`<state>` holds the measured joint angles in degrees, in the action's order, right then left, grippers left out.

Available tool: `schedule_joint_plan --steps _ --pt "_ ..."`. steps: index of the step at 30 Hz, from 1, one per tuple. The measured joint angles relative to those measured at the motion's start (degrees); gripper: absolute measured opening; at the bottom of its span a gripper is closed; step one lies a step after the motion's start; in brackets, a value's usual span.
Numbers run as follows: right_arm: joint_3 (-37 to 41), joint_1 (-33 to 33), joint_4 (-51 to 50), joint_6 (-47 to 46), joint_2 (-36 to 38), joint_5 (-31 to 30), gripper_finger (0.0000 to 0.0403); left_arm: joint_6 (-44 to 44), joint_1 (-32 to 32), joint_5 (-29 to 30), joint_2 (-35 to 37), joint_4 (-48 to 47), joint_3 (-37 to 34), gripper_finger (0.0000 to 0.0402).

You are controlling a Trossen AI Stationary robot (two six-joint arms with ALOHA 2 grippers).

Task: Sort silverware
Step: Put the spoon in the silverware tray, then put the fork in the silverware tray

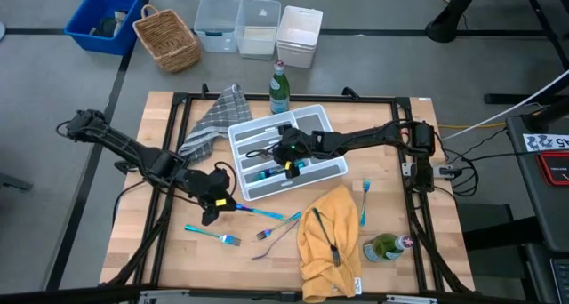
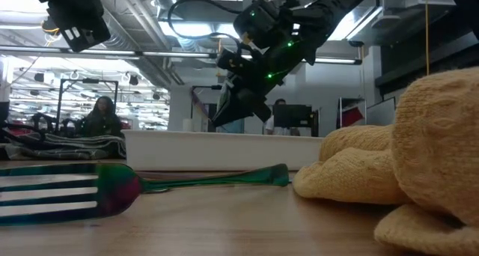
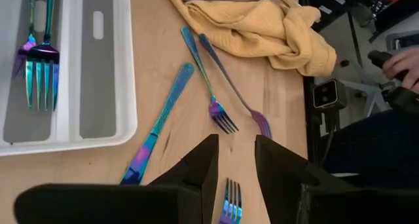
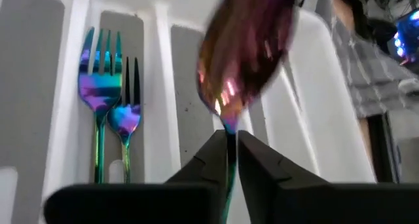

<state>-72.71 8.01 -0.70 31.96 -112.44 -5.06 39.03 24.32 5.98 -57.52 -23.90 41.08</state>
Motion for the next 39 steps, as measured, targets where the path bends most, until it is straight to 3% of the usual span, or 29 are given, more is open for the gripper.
schedule_joint_plan --steps 7,11,17,24,39 --pt "0.0 0.0 0.3 -2.4 0.0 0.0 0.0136 0.0 0.0 0.0 0.0 -1.5 0.0 0.0090" --pt "0.0 0.0 0.5 -2.4 0.0 -0.5 0.0164 0.0 0.0 0.0 0.0 -1.5 0.0 0.0090" --pt "-2.5 -1.0 0.4 -2.4 0.0 -4.6 0.0170 -0.4 0.8 -0.1 0.0 -2.1 0.0 0.0090" --pt "-10.9 -3.9 -3.3 -3.4 0.0 -5.0 0.0170 -1.9 5.5 -4.5 -1.7 -4.5 -0.5 0.0090" --pt "-24.5 -7.0 -14.9 -15.3 0.0 -4.3 0.0170 -3.5 14.0 -4.5 -16.7 -3.0 -2.1 0.0090"
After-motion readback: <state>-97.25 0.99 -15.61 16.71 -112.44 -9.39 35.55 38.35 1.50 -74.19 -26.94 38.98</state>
